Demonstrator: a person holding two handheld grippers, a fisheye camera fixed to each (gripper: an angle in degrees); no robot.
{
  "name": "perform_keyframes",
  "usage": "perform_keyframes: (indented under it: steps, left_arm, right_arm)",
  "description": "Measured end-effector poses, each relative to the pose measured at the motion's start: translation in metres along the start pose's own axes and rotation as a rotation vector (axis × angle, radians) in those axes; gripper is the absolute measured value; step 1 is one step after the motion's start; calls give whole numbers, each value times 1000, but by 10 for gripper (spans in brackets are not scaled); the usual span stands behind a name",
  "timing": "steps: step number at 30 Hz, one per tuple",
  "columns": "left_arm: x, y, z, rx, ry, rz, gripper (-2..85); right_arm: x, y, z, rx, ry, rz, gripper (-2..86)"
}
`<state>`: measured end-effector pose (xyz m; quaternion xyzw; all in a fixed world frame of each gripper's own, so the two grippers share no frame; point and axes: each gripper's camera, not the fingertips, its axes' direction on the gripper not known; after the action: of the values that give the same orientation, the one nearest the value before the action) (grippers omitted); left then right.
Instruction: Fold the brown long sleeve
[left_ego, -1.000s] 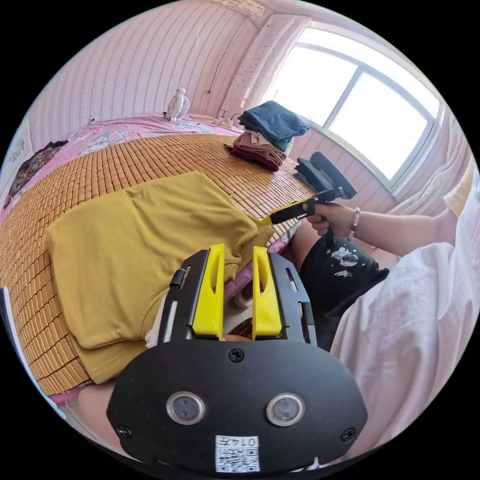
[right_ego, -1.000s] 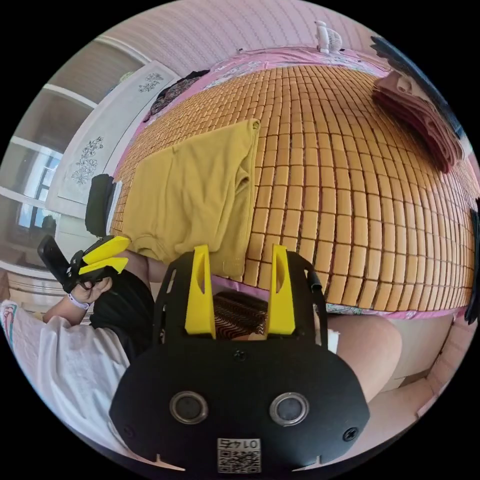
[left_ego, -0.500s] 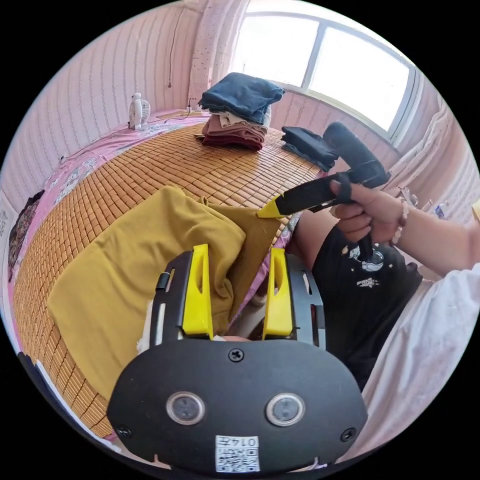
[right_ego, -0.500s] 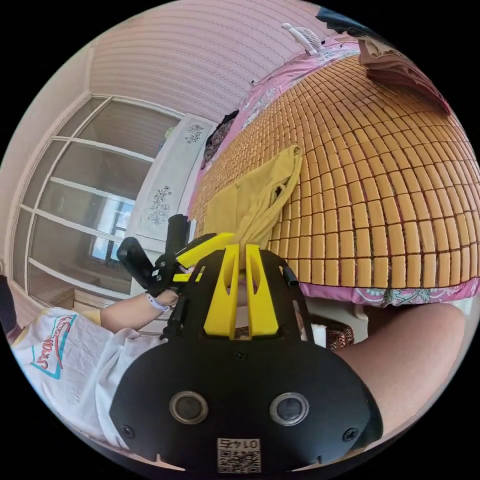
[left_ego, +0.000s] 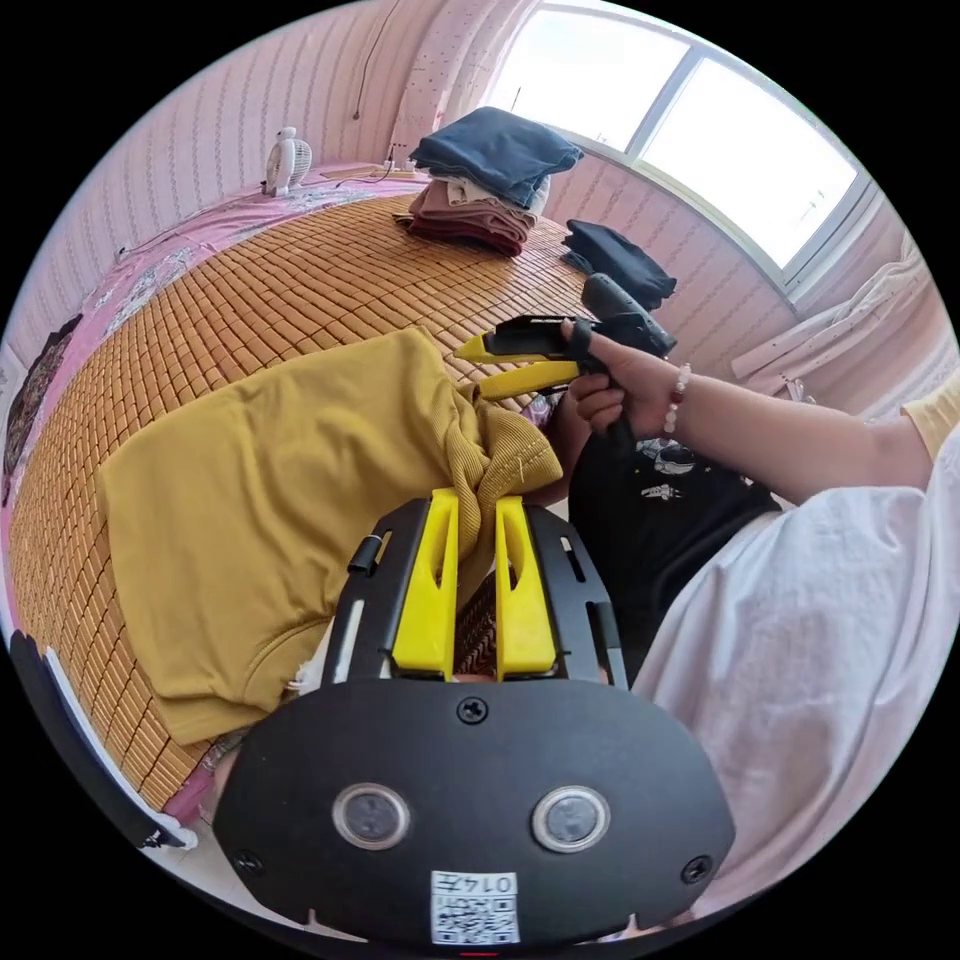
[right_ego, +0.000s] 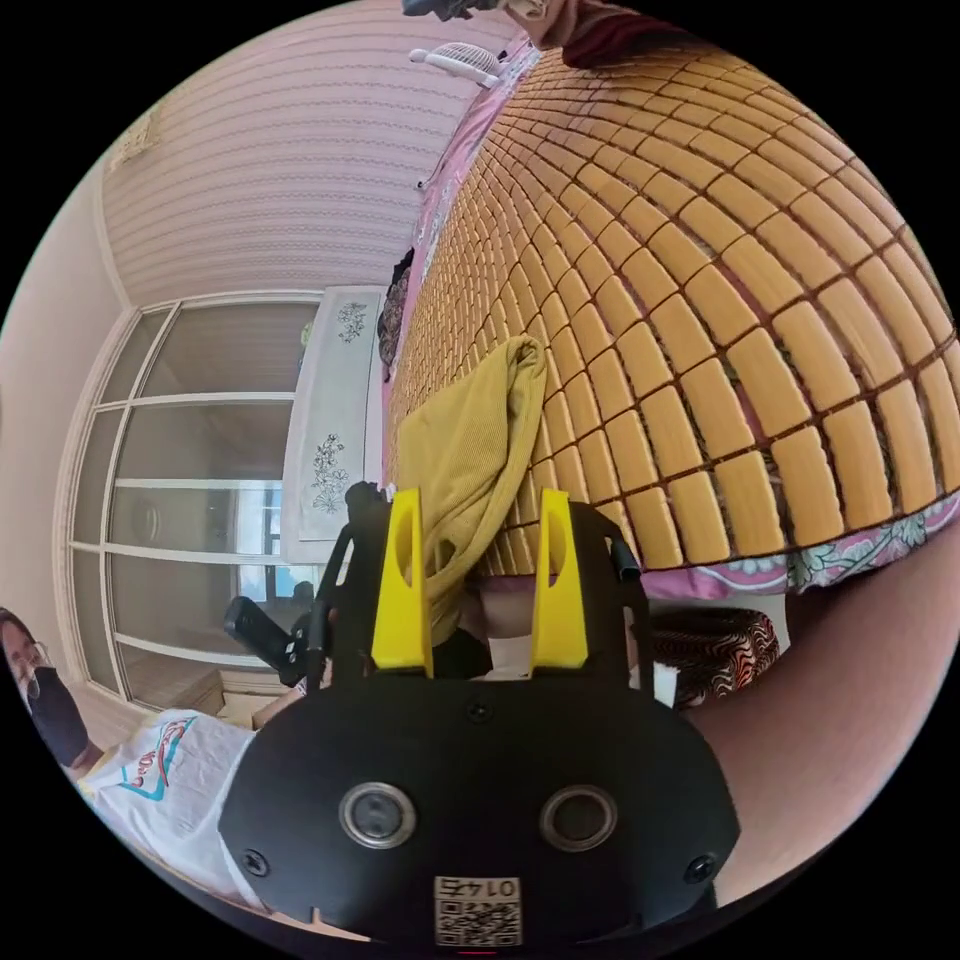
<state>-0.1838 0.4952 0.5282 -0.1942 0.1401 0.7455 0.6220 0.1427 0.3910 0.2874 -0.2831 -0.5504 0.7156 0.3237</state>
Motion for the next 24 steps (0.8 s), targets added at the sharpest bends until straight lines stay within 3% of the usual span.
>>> perform_keyframes:
  steps: [8, 15, 18, 20, 24]
  left_arm:
    - [-16, 24, -41, 69, 4, -33, 59]
    - [-17, 0, -56, 221, 139, 11, 57]
    - [-14, -15, -54, 274, 222, 39, 55]
    - [-13, -22, -50, 283, 266, 61, 54]
    - [-19, -20, -44, 257, 287, 65, 52]
  right_arm:
    - [32, 3, -3, 122, -292, 135, 46]
    - [4, 18, -80, 311, -445, -29, 26]
    - [-25, 32, -130, 379, -335, -142, 24]
    - [-57, 40, -158, 385, -157, -227, 25]
    - [-108, 35, -155, 314, 58, -323, 30]
